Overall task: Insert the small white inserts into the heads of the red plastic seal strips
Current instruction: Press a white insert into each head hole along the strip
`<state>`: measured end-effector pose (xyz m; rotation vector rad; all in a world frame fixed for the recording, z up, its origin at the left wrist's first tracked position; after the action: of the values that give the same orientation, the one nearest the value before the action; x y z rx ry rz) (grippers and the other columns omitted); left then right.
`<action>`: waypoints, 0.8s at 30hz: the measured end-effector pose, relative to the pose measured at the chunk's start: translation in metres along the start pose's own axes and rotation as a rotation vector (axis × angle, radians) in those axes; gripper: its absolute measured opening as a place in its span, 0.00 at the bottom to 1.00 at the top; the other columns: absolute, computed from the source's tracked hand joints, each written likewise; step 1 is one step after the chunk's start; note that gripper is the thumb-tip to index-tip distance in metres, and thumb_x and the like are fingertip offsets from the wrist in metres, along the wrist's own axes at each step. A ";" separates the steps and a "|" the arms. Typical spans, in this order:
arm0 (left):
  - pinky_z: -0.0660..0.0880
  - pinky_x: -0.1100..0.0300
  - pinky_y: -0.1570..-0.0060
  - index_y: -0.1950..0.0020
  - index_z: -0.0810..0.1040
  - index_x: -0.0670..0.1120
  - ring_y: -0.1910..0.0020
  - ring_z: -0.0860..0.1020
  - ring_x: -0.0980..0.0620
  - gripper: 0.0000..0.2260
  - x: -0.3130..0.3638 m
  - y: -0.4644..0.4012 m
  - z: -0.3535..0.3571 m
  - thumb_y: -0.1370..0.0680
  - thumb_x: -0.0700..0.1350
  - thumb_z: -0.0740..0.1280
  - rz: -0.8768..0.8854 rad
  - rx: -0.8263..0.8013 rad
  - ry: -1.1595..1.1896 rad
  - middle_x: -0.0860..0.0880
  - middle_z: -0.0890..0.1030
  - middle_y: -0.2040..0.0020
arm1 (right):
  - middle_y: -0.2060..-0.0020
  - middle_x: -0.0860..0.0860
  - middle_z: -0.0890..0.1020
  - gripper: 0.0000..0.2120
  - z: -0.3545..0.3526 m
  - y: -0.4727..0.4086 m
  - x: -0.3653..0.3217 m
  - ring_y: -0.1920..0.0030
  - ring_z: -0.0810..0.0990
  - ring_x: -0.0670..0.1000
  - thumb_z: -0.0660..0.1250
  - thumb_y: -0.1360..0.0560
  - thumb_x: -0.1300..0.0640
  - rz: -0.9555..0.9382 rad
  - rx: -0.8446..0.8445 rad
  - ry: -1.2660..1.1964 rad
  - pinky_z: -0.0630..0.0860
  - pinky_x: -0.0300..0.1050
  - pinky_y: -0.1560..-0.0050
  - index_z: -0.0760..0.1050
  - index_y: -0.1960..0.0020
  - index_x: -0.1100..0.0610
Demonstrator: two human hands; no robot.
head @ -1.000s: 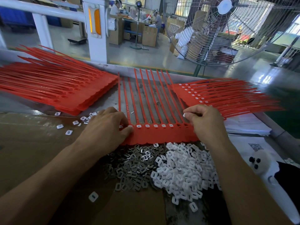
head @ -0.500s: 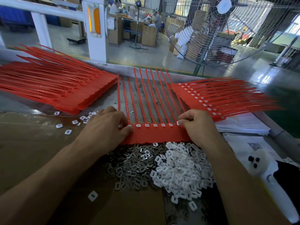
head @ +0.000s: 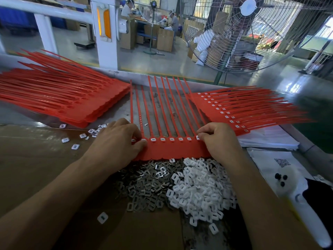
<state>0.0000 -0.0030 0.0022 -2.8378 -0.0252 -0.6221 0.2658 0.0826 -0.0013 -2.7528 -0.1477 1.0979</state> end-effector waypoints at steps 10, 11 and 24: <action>0.72 0.51 0.39 0.46 0.81 0.57 0.42 0.74 0.51 0.11 0.000 0.000 0.000 0.23 0.60 0.68 0.003 -0.005 -0.008 0.54 0.75 0.44 | 0.58 0.40 0.82 0.05 0.001 -0.001 0.001 0.55 0.79 0.39 0.72 0.22 0.58 0.017 -0.033 -0.014 0.70 0.34 0.59 0.84 0.53 0.49; 0.72 0.51 0.39 0.46 0.81 0.57 0.42 0.74 0.51 0.11 0.000 0.000 0.000 0.23 0.61 0.68 0.002 -0.005 -0.010 0.54 0.75 0.44 | 0.58 0.40 0.82 0.05 0.002 -0.001 0.001 0.55 0.79 0.39 0.72 0.22 0.58 0.016 -0.038 -0.012 0.69 0.33 0.59 0.84 0.53 0.49; 0.73 0.50 0.39 0.47 0.81 0.57 0.43 0.74 0.52 0.11 0.000 -0.001 0.000 0.23 0.61 0.68 -0.003 -0.016 -0.003 0.55 0.75 0.45 | 0.60 0.39 0.81 0.05 0.003 -0.001 0.000 0.57 0.79 0.38 0.72 0.22 0.59 0.030 -0.017 0.007 0.70 0.32 0.59 0.86 0.52 0.50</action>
<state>0.0001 -0.0024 0.0022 -2.8547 -0.0247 -0.6210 0.2636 0.0839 -0.0030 -2.7827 -0.1158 1.0992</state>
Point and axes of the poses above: each hand's wrist, its own y-axis away from the middle knuckle, its own z-axis out of the palm, x = y × z, the point moved 4 cm from there along -y, towards the middle knuckle
